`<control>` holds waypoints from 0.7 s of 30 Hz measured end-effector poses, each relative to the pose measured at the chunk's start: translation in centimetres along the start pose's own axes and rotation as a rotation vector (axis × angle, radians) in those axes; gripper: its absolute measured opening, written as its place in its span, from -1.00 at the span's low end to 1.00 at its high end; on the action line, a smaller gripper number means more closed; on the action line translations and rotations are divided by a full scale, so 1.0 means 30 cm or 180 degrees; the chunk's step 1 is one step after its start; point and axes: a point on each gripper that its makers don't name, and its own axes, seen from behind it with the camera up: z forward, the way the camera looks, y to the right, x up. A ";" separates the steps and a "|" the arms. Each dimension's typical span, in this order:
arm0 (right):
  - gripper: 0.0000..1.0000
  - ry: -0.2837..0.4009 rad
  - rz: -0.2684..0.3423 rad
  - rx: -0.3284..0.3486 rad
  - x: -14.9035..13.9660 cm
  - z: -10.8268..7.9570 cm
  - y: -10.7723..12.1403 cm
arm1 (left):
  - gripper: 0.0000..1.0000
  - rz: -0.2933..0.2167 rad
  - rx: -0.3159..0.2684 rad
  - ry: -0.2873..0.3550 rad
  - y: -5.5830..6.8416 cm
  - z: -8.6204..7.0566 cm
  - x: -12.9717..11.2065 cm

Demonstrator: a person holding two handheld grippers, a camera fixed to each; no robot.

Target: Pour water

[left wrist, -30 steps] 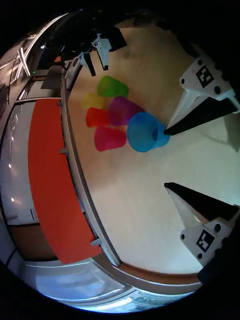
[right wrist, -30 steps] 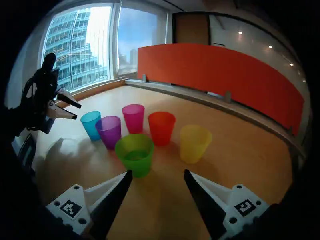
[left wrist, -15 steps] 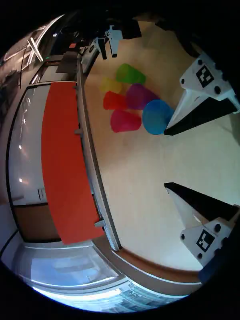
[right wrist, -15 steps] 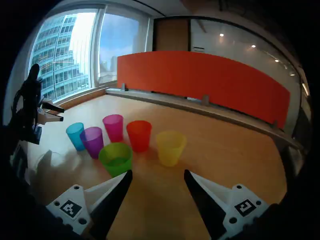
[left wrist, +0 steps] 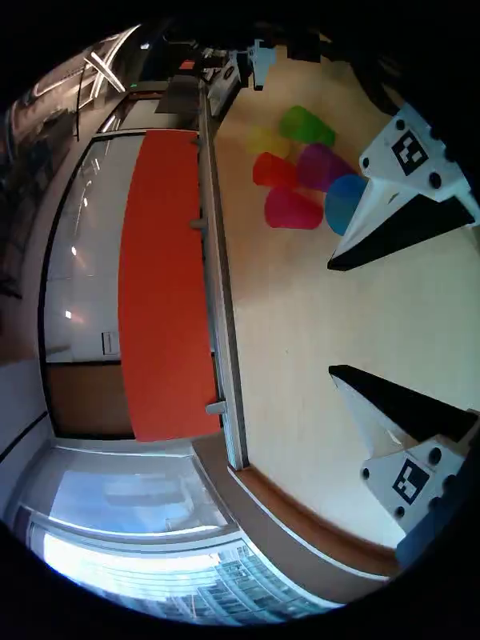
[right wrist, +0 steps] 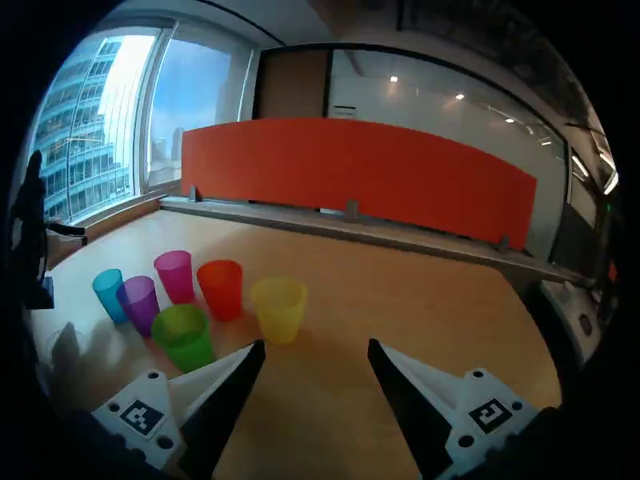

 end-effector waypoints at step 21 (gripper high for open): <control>1.00 0.1056 -0.0029 -0.0766 0.205 -0.048 0.139 | 0.74 -0.0075 0.0410 0.1032 -0.046 -0.070 0.223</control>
